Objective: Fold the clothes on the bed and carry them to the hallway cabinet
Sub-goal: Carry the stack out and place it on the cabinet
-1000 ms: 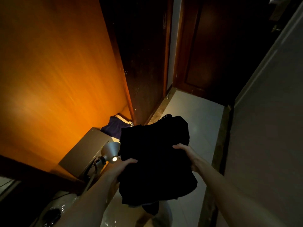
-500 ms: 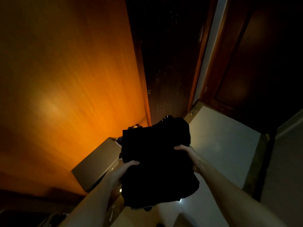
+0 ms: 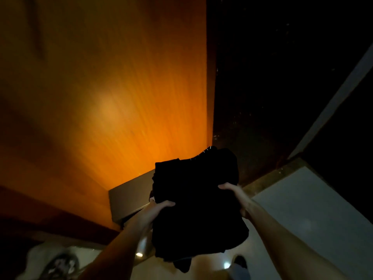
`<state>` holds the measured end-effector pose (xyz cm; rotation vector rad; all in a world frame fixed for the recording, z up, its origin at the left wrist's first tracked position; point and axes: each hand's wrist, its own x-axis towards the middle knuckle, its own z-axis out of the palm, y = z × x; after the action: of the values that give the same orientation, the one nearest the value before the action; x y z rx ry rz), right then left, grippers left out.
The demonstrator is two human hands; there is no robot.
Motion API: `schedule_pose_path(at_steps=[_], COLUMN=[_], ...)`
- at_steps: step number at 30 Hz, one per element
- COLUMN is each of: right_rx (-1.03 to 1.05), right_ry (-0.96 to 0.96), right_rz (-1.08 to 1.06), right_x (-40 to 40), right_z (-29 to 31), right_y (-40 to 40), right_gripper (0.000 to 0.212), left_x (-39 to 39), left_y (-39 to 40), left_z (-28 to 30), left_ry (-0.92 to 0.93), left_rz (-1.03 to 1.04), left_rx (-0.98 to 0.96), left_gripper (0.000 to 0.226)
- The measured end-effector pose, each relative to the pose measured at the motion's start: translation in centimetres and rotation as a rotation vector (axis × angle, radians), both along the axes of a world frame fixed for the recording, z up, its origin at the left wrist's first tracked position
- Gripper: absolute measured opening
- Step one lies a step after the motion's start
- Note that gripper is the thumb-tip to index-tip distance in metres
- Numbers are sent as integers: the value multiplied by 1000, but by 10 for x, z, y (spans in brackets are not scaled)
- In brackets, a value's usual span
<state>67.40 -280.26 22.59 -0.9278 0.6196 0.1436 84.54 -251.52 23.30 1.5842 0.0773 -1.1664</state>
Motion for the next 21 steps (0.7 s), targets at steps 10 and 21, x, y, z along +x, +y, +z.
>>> schedule_pose_path(at_steps=[10,21], right_rx=[27,66], right_ry=[30,121], right_rz=[312,365], right_x=[84,160], right_z=[8,-25], right_y=[-72,-85], right_gripper=[116,108], left_x=[-4,42], left_y=[-40,-53], left_z=[-18,-53], left_ry=[49,60], left_rz=[248,293], left_rx=[-124,-203], left_gripper=[88,30])
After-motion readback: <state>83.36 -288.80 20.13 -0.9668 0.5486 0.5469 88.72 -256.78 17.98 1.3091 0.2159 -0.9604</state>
